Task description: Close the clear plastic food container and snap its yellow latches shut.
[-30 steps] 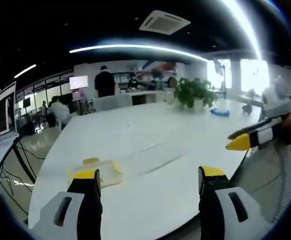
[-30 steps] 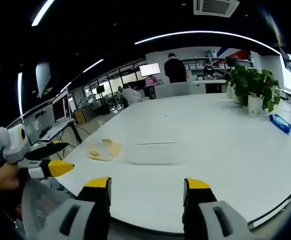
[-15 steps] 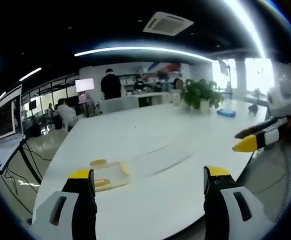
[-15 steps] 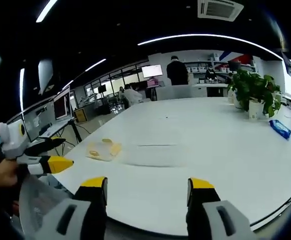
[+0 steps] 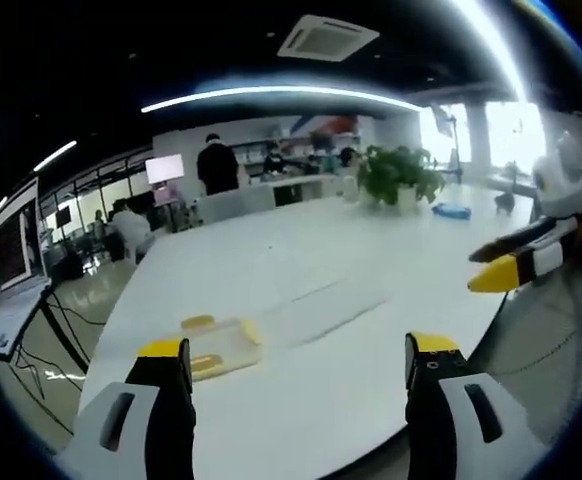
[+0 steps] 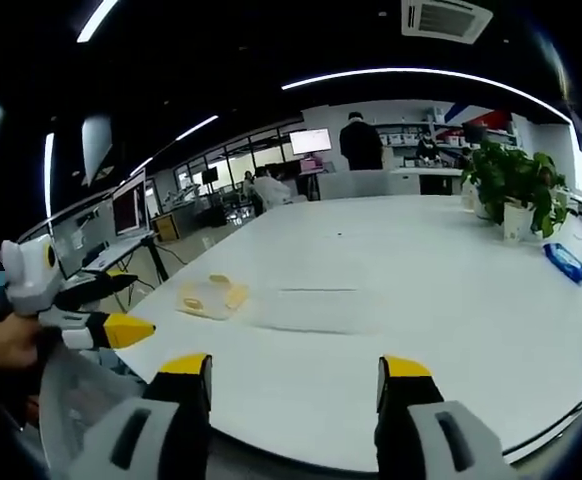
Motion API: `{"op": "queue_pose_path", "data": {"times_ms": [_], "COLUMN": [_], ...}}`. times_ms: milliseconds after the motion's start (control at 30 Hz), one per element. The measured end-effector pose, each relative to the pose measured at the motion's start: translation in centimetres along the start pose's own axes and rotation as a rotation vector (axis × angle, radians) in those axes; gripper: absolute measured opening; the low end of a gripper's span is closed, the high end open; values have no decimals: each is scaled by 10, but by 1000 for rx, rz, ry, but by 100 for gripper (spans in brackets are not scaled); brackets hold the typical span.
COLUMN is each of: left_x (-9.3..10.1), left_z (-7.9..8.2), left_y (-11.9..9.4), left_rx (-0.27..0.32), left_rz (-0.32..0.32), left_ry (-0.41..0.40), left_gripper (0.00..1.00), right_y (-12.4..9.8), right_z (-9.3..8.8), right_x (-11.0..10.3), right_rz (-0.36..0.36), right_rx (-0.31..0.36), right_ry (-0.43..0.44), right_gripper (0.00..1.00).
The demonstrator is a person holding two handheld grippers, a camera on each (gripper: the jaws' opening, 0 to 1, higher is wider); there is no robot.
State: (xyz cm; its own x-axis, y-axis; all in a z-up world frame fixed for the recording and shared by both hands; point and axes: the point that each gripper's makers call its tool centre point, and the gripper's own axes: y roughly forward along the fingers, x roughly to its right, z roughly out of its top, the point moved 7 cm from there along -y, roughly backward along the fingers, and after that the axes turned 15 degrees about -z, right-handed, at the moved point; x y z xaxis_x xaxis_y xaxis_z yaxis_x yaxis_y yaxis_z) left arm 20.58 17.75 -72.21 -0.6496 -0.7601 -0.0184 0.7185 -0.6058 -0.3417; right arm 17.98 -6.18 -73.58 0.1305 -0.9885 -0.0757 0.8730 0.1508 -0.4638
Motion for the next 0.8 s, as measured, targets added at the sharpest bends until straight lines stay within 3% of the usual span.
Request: {"op": "queue_pose_path", "data": {"times_ms": [300,533,600,800], "left_x": [-4,-12,-16,-17], "left_z": [1,4,5,4], "left_y": [-2,-7,-9,-11], "left_rx": [17,80,110,120], "left_rz": [15,40,48,48], "left_ry": [-34,-111,-169,-201], "left_gripper": [87,93,94,99], "right_y": [1,2,3,1], "right_z": [-1,-1,-1,3], "right_x": [-1,0,0,2], "right_rz": [8,1,4,4], "right_rx": [-12,-15,-17,1], "right_ry": [-14,-11,-8,15], "right_gripper": [66,67,67,69]}}
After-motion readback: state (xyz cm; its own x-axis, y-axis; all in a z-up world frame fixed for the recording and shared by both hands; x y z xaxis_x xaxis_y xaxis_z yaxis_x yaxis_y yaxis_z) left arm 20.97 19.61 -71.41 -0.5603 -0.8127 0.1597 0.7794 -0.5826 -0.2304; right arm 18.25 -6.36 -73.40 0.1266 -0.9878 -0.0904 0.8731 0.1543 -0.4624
